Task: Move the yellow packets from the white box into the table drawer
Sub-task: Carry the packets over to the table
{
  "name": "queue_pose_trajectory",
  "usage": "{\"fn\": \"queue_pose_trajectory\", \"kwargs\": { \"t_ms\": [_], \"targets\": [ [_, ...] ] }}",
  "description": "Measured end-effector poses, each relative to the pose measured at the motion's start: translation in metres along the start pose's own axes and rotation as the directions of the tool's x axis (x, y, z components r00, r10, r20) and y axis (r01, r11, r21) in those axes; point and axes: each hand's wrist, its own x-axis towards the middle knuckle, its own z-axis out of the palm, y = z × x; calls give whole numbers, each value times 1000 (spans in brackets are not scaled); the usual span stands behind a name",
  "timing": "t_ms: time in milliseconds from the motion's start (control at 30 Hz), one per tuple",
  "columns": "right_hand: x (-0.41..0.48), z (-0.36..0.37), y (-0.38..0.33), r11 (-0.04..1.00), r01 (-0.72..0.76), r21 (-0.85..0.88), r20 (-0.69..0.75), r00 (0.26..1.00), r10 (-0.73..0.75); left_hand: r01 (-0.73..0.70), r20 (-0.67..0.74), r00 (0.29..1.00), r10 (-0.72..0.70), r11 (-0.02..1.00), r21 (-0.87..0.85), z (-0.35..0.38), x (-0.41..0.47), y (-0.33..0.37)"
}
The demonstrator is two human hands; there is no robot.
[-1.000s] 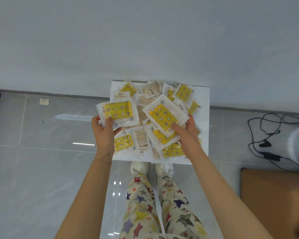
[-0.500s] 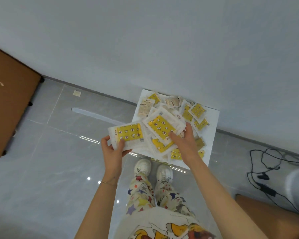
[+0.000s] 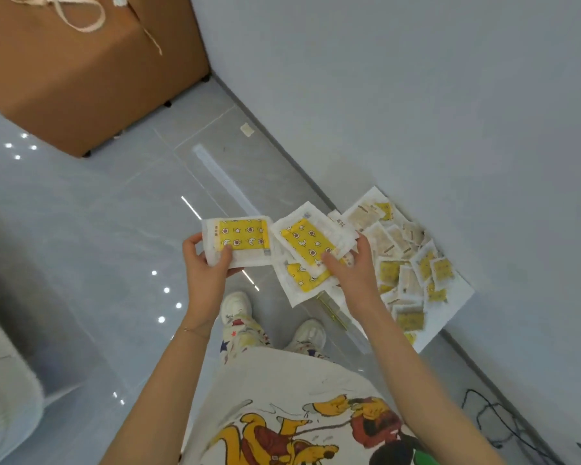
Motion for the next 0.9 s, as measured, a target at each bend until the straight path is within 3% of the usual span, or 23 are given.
{"fn": "queue_pose_trajectory", "kwargs": {
  "t_ms": [433,633,900],
  "targets": [
    [-4,236,-43,993,46,-108,286,958,-13,-37,-271,963,1,991,-129,-211,34,45],
    [-1,345,-65,976,88,-197,485,874,19,-61,-450,892,-41,976,-210,-291,46,58],
    [27,463,-104,941,163,-296,639,767,68,-125,-612,784,-105,938,-322,-338,85,86]
  ]
}}
